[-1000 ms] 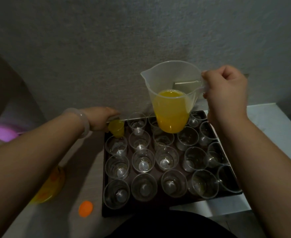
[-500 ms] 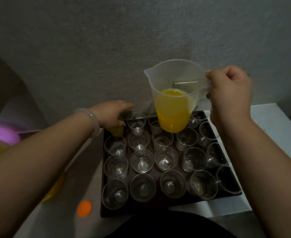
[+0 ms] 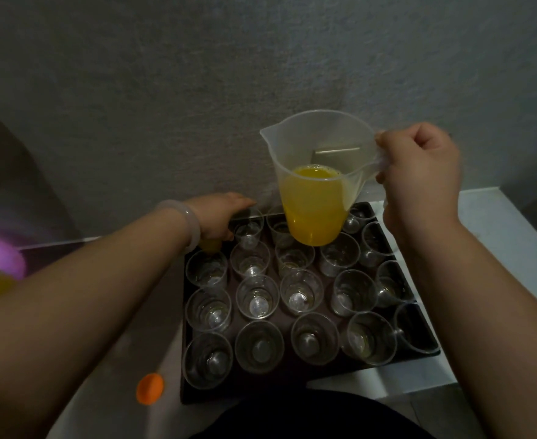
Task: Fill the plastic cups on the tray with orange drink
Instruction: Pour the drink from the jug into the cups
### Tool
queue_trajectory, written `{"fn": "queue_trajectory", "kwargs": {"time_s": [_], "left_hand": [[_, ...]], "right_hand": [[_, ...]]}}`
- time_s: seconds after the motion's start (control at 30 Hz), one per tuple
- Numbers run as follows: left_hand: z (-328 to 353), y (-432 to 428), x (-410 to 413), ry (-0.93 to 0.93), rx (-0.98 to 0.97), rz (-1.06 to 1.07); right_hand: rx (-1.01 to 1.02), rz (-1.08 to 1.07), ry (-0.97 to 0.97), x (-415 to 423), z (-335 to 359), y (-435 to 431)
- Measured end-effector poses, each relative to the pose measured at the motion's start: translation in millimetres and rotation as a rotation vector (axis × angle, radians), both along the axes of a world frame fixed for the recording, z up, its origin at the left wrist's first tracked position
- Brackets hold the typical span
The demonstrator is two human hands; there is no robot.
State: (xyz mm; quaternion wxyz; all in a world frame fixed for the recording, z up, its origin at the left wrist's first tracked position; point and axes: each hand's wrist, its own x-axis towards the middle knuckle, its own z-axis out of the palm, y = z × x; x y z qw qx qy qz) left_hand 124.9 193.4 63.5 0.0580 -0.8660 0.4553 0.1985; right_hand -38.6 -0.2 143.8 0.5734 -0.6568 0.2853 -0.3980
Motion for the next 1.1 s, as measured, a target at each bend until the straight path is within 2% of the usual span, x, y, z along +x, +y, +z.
{"fn": "queue_trajectory", "kwargs": {"time_s": [0.27,0.4,0.57,0.7,0.87,1.1], "left_hand": [[0.0,-2.6,-0.9,0.004,-0.069,0.014],[16.3,1.3,1.1,0.032,-0.186,0.063],[39.9,16.0,-1.0,0.131,-0.403,0.221],[49.1,30.6,-11.8,0.075,-0.545,0.269],[55.4,39.2,-23.2,-0.002,-0.594,0.25],[57.5,47.1,-39.2,0.025,-0.613,0.272]], "right_hand": [[0.013,-0.007,-0.004,-0.2,-0.5,-4.2],[0.024,-0.007,-0.005,-0.9,-2.0,-4.5],[0.031,-0.012,0.007,-0.7,-1.6,-3.8],[0.026,0.012,0.005,1.3,2.9,-3.9],[-0.077,0.068,0.07,8.4,13.6,0.2],[-0.325,0.156,0.176,24.1,29.7,13.4]]}}
